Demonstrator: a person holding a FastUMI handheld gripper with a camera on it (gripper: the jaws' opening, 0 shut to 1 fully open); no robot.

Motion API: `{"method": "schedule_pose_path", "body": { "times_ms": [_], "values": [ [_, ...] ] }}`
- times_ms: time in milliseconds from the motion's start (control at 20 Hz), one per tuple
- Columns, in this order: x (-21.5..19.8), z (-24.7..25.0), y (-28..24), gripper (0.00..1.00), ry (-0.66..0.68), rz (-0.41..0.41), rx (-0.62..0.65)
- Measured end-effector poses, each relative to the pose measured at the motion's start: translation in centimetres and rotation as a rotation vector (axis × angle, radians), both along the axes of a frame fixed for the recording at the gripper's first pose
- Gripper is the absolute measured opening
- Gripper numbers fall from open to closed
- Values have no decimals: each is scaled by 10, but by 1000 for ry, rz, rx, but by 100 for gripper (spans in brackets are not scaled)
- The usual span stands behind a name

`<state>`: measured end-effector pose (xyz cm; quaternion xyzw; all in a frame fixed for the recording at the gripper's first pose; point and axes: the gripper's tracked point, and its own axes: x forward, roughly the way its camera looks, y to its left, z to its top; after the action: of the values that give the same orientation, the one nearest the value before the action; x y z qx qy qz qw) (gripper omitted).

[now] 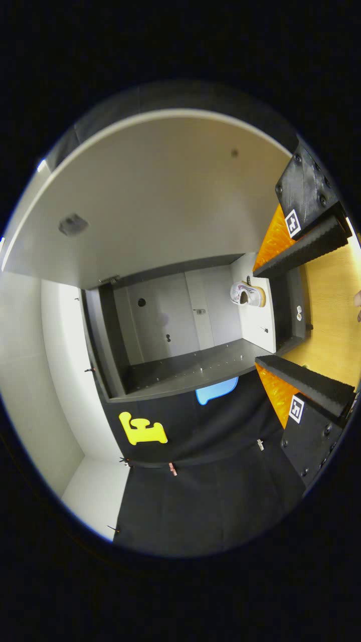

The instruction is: Open the shoe cabinet door, grab the shoes and put them into the shoe cabinet, then close the shoe cabinet door.

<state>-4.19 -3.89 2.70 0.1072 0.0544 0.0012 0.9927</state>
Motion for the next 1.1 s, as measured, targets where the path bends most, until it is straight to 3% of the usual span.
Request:
{"method": "schedule_pose_path", "body": {
  "times_ms": [250, 500, 800, 1100],
  "values": [
    [-65, 18, -58, 98, -25, -25, -18],
    [-97, 34, -128, 98, -58, -26, -61],
    [-86, 10, -194, 98, -23, 13, -84],
    [-42, -15, -203, 98, -6, 112, -98]
  ]
}}
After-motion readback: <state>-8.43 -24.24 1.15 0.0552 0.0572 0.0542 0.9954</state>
